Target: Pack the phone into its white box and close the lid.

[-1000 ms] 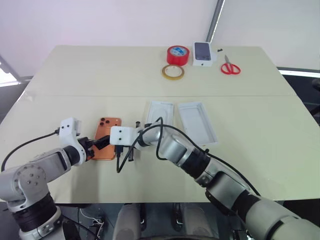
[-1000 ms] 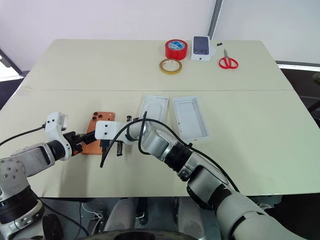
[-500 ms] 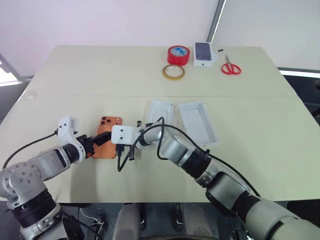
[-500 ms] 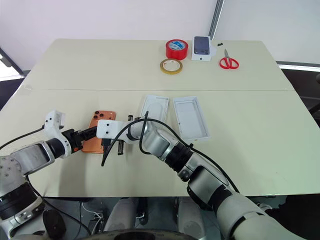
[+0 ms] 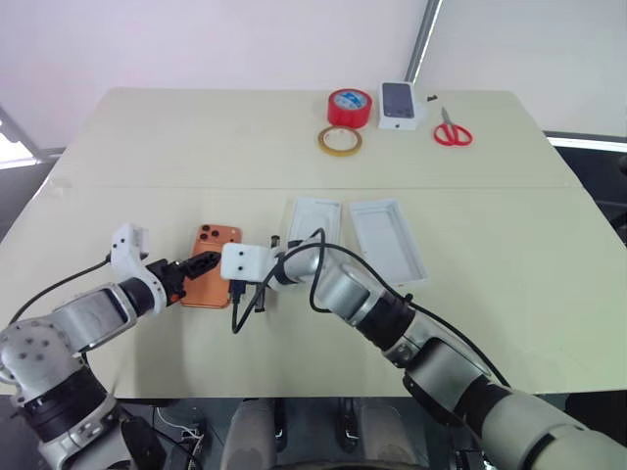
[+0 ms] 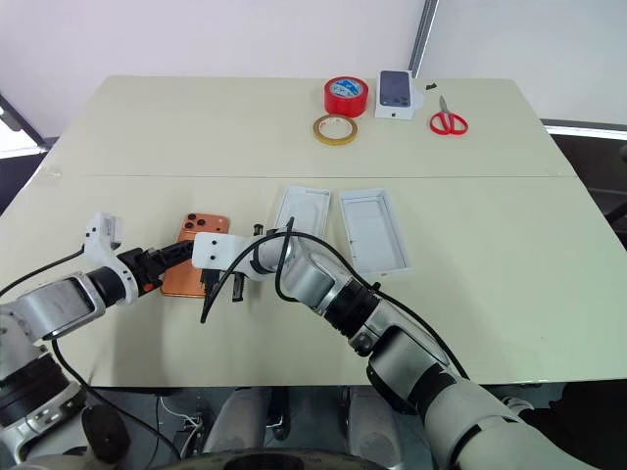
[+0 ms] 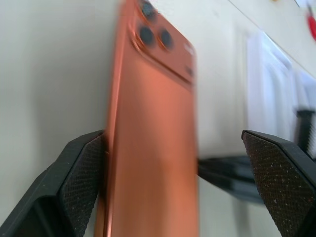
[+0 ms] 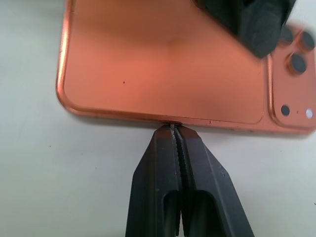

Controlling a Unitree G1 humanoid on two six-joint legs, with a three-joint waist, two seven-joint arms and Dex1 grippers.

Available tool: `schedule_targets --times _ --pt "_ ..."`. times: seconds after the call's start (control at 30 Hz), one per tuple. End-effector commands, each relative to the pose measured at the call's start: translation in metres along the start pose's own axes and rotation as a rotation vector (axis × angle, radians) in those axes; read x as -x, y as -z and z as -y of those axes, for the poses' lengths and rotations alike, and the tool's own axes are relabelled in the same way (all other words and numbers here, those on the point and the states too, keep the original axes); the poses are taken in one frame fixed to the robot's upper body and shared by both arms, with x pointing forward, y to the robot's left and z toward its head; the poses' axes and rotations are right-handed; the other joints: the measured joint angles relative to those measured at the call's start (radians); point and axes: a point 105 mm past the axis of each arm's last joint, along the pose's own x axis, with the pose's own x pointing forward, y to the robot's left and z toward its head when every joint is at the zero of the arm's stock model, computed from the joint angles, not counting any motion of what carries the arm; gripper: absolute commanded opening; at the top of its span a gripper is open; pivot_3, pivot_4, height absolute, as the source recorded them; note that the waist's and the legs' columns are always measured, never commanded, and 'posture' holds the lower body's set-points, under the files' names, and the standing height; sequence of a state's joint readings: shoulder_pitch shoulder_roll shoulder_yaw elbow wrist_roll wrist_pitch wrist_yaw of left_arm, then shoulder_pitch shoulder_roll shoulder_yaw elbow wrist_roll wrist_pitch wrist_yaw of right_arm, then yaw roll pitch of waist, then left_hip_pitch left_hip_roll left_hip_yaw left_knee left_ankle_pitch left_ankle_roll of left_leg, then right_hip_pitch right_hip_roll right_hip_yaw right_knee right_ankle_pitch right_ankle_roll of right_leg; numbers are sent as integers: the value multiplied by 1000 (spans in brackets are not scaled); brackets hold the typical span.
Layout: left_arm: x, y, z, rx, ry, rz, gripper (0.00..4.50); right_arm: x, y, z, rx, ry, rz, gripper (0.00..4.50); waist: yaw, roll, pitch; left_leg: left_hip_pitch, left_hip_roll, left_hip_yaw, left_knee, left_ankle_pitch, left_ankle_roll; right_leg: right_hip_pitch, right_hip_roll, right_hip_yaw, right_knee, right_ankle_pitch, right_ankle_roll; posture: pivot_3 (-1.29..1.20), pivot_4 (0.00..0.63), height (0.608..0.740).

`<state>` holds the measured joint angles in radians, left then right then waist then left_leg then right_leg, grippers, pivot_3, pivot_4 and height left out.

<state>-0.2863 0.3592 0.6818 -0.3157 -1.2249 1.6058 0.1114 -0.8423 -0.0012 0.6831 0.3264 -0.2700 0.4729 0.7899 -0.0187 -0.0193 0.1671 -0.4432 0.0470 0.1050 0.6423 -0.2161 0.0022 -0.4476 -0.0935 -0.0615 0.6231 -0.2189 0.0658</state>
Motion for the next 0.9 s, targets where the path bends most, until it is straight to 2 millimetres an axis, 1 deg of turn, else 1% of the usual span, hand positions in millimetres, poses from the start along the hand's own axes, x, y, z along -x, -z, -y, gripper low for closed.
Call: schedule_targets --times 0.03,0.17,0.23,0.47,0.63,0.7,0.8,0.83,0.9 --pt "4 0 14 -39 74 -9 4500 -3 -6 -6 19 -13 17 91 -3 0 0 0 0 0 -1 0 0 0 0 0 -1 0 -1 0 150 740" --pt "6 -1 9 -32 53 -7 4500 -3 -6 -7 21 -16 17 91 -4 0 0 0 -1 1 -11 2 -3 -3 0 0 -6 2 -3 0 150 740" --pt "6 -6 4 -19 26 11 4500 -4 -6 -8 24 -17 16 91 -3 0 0 0 0 1 -13 4 -6 -1 1 0 -6 2 -3 0 150 740" --pt "10 -20 -15 71 -45 92 4500 -3 -4 -8 24 -16 14 91 -3 0 0 0 1 0 -13 5 -7 -2 3 0 -6 2 -3 0 150 740" --pt "13 -19 -16 99 -40 90 4500 -1 -5 -6 23 -11 17 91 -3 0 0 0 1 0 -13 5 -7 -5 3 0 -7 2 -3 0 150 740" --pt "13 -17 -16 110 -36 86 4500 4 -7 -1 20 5 26 91 -4 0 0 -1 1 0 -14 5 -7 -5 3 0 -7 2 -3 0 150 740" --pt "14 -16 -15 135 -24 93 3713 17 -7 7 13 23 40 0 -1 0 0 -2 1 0 -14 5 -7 -7 3 1 -8 2 -3 0 150 740" --pt "14 -16 -14 139 -24 92 3278 22 -7 9 12 26 45 0 0 0 0 -2 1 0 -14 5 -7 -7 2 1 -8 2 -3 0 150 740" --pt "15 -14 -13 144 -25 88 2248 33 -7 14 7 35 60 0 -1 -1 1 -5 0 0 -14 5 -7 -9 1 1 -8 2 -4 0 150 740"
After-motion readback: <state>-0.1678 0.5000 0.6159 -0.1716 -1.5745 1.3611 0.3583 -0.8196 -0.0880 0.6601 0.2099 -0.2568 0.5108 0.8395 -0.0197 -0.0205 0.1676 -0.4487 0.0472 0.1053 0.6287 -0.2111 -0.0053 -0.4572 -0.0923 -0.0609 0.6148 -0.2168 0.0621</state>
